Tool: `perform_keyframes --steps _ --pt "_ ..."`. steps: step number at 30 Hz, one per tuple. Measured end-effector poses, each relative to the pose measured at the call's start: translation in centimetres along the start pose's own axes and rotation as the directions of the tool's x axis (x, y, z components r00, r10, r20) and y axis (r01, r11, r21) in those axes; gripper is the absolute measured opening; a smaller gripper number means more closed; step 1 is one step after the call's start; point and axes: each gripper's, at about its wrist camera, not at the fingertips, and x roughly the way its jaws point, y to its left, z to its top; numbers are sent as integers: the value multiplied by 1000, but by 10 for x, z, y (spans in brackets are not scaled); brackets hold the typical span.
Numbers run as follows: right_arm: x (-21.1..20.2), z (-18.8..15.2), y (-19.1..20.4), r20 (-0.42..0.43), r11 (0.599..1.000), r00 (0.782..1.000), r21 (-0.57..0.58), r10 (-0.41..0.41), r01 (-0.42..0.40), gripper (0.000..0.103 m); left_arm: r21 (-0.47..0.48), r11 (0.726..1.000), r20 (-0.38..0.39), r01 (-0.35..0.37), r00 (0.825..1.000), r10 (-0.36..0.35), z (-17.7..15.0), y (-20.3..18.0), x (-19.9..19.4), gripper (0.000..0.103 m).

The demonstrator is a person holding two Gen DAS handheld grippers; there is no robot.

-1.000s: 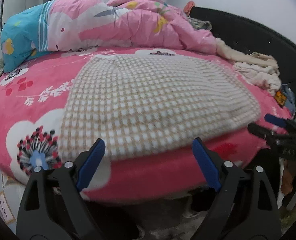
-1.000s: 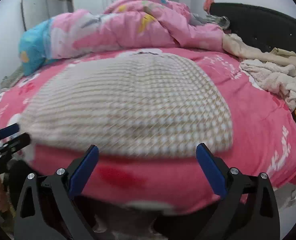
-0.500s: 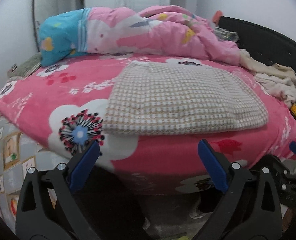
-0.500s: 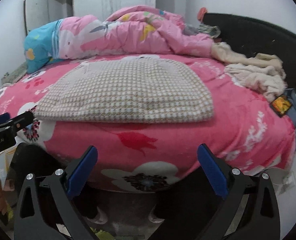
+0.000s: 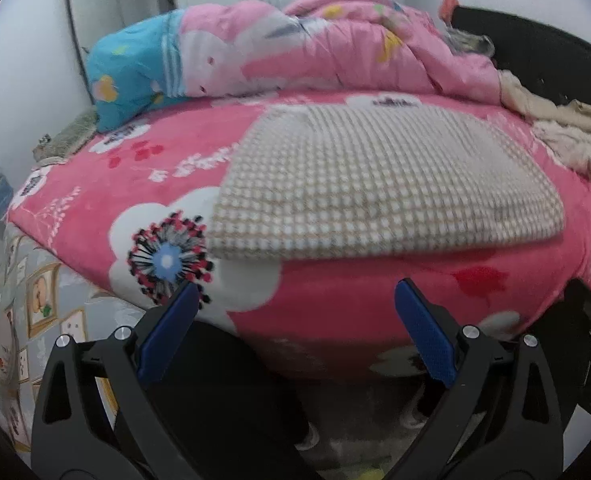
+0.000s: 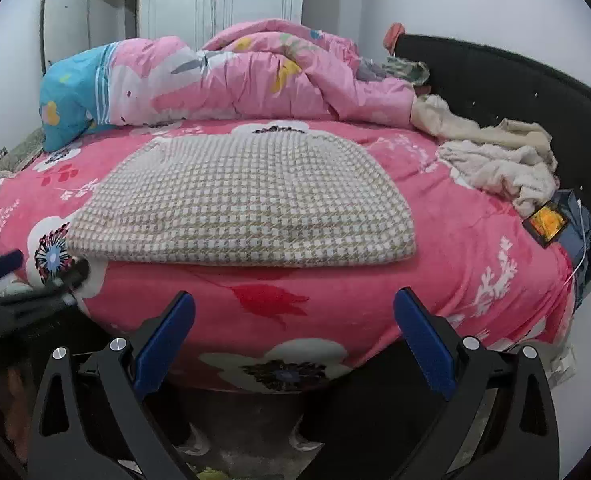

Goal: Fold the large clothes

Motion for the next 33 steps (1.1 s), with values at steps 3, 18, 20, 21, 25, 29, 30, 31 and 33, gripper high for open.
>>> perform_keyframes --steps 3,18,20,21,25,29,30,31,33 --pt "6 4 1 -16 1000 1000 2 2 -2 97 -4 1000 -23 15 1000 -15 -1 -6 5 95" --pt "26 6 0 -61 1000 998 13 6 -6 97 -8 999 -56 45 997 -45 8 -11 13 95" --pt "28 6 0 -66 1000 998 17 10 -9 97 -5 999 -56 44 997 -45 8 -12 13 95" --pt "29 6 0 -69 1000 998 18 12 -11 97 -2 999 -55 44 998 -44 8 -12 13 95" --pt "29 5 1 -76 1000 997 19 17 -15 97 5 999 -64 49 997 -48 8 -11 14 95" --pt "28 5 3 -76 1000 997 11 9 -8 97 5 999 -60 52 997 -52 7 -10 13 95" --pt "27 5 3 -75 1000 997 8 7 -7 97 5 999 -60 53 997 -52 7 -10 13 95" --pt "26 5 4 -72 1000 997 5 4 -4 97 3 999 -60 54 997 -54 7 -9 13 95" --pt "25 5 5 -71 1000 997 2 -1 1 97 1 998 -64 56 996 -56 6 -9 13 95"
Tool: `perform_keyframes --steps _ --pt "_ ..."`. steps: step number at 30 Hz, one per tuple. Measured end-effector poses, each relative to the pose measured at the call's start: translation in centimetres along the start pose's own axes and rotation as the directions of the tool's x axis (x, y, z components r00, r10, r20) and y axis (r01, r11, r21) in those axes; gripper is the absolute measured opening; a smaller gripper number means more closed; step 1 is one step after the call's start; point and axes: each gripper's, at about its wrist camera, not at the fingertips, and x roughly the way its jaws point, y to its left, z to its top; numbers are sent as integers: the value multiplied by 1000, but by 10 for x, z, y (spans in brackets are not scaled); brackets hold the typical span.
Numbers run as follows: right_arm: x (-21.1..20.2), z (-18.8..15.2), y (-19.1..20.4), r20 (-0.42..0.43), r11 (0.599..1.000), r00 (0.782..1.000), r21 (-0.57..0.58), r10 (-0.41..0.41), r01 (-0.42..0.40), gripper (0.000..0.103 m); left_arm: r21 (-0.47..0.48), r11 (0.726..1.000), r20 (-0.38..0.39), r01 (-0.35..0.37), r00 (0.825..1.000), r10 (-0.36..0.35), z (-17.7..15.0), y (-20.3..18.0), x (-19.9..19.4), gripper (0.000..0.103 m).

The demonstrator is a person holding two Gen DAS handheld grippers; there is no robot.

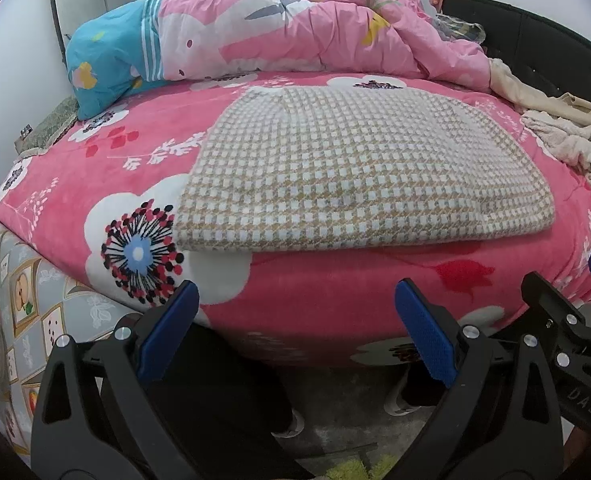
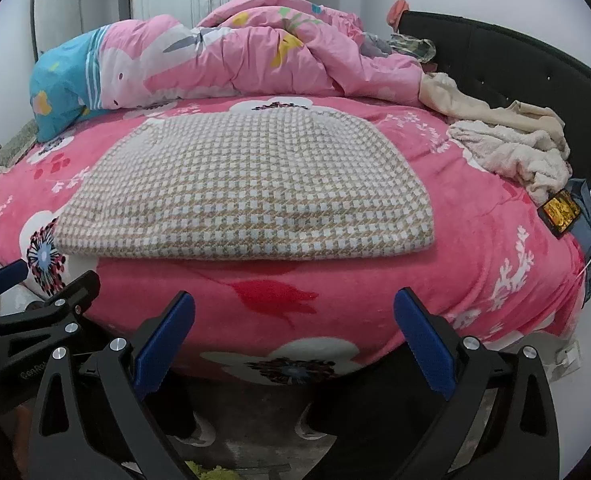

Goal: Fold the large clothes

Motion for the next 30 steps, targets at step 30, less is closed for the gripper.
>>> perform_keyframes --steps 30 --pt "-10 -2 -1 10 1000 1000 -8 -26 26 97 -3 1000 2 14 1000 -14 -3 7 -6 95"
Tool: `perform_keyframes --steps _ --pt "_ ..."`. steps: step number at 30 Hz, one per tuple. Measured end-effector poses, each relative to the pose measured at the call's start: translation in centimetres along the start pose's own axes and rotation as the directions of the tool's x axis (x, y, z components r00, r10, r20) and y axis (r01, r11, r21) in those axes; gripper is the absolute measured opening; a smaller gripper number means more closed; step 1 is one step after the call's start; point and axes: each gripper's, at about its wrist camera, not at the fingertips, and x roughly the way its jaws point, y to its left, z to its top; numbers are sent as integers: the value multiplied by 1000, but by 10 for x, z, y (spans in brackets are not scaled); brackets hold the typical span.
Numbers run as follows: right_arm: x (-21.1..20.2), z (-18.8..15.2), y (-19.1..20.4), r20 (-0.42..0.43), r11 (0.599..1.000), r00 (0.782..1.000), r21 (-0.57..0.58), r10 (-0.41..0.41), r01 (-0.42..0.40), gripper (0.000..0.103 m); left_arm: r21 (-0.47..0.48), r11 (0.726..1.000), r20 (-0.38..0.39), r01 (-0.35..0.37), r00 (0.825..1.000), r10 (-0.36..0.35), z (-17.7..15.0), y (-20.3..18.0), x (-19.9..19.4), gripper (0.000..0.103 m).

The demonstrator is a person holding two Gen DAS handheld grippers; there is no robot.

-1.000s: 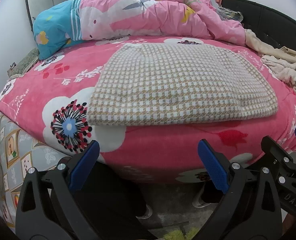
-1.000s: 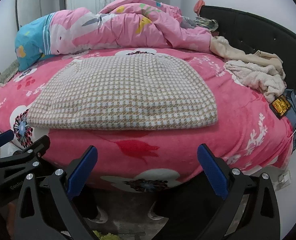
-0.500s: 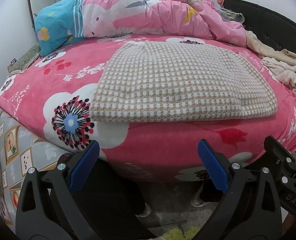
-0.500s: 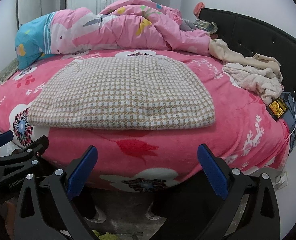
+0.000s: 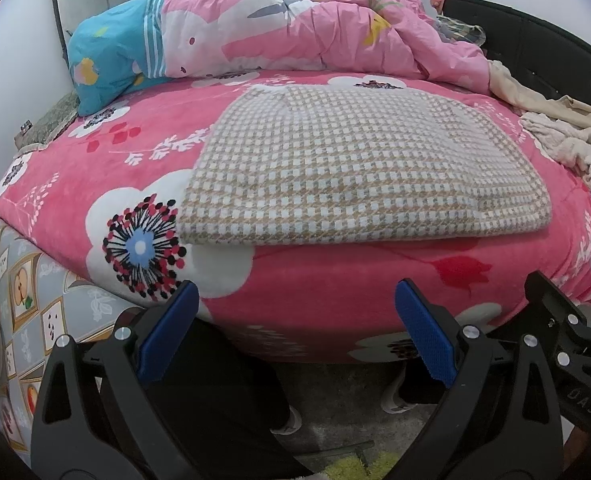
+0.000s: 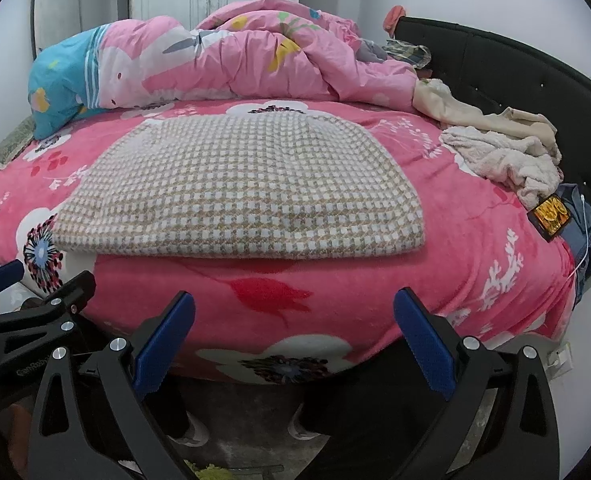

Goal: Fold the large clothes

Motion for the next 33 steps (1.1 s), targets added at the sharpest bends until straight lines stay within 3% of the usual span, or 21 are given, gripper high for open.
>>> perform_keyframes --steps 33 --pt "0 -1 2 3 1000 1000 4 -11 11 97 -1 1000 0 0 1000 0 1 -1 1 95"
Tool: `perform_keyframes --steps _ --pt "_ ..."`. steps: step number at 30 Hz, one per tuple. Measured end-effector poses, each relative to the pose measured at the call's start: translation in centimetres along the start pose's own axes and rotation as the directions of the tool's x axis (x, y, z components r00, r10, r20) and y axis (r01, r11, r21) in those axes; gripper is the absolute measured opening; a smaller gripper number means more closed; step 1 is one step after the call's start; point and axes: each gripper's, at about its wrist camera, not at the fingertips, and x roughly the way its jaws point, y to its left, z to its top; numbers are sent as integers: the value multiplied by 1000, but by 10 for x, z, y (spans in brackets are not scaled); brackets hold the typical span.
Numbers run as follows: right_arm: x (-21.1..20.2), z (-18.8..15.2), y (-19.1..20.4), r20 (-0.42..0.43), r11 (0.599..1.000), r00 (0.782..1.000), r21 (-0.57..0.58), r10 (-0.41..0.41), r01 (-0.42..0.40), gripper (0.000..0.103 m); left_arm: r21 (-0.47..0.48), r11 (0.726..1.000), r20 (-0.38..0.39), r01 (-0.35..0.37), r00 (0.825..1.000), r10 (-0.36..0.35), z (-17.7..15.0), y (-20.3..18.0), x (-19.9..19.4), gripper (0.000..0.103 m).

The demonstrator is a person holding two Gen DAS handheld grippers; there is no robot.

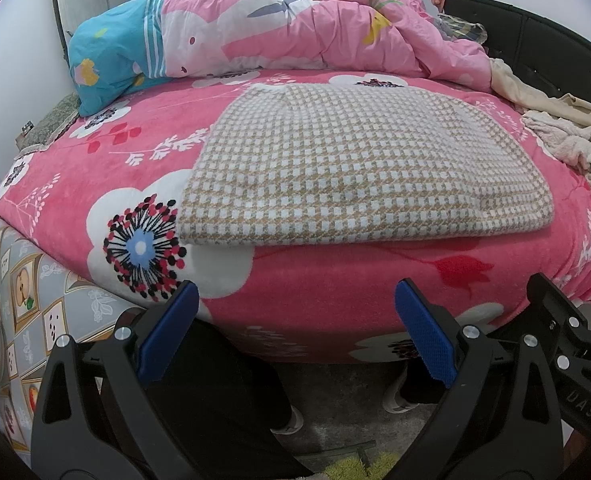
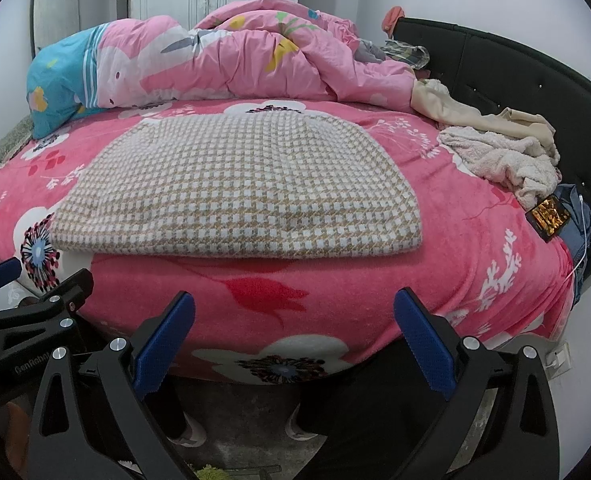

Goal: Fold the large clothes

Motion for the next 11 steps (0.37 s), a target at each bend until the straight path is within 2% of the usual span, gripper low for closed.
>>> perform_keyframes --steps 11 --pt "1 0 0 -1 1000 1000 -1 1 -1 97 4 1000 0 1 1000 -1 0 1 0 95"
